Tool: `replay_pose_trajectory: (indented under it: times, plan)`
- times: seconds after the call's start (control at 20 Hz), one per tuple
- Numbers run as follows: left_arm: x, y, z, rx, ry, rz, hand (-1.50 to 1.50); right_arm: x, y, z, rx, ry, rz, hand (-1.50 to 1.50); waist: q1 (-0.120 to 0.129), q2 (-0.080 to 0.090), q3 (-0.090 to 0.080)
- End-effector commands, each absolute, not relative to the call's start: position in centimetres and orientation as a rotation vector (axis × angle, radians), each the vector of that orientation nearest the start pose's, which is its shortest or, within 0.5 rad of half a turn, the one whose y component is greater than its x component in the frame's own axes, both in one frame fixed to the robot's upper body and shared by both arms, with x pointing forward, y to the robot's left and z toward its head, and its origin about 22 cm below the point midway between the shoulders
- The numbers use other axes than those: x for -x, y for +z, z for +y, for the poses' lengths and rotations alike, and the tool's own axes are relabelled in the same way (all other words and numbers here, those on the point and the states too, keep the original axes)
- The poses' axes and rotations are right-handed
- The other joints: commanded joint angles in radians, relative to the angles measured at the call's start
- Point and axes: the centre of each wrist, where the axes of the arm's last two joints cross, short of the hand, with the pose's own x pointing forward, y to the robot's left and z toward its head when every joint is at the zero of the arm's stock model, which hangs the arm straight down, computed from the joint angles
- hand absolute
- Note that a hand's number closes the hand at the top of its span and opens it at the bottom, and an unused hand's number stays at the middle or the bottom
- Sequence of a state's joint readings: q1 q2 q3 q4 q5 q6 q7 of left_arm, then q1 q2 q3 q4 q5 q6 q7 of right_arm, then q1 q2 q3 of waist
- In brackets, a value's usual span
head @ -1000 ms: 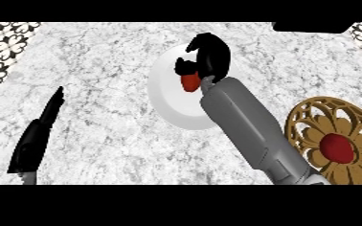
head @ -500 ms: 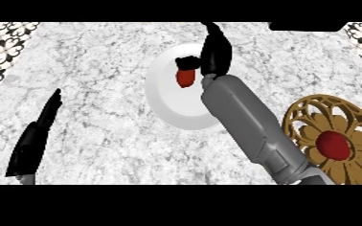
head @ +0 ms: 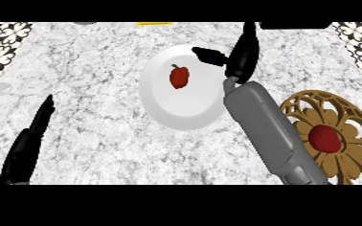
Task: Pick the bell pepper from the placemat and place it in the plate
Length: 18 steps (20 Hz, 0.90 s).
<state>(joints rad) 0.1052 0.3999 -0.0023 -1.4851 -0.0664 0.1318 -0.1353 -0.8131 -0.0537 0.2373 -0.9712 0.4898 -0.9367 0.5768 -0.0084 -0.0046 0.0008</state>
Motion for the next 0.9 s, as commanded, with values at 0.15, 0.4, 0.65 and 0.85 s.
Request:
replay_pose_trajectory:
  times: [0.15, 0.4, 0.65, 0.85]
  plan:
    - [-21.3, -0.4, 34.7, -0.489, -0.265, -1.503, 0.0, -33.5, 8.0, -17.7, 0.725, -0.303, -1.663, -1.5, -0.011, 0.001, 0.001]
    - [-21.5, 0.3, 35.1, -0.474, -0.289, -1.52, 0.0, -28.9, 6.1, -22.0, 0.741, -0.259, -1.715, -1.5, 0.0, 0.003, 0.0]
    - [-20.6, 0.0, 33.9, -0.49, -0.272, -1.515, 0.0, -25.5, 5.9, -26.4, 0.737, -0.235, -1.717, -1.5, 0.005, 0.003, 0.0]
    - [-19.4, -1.3, 34.2, -0.471, -0.282, -1.508, 0.0, -25.1, 6.1, -29.7, 0.738, -0.257, -1.69, -1.5, 0.009, 0.003, 0.0]
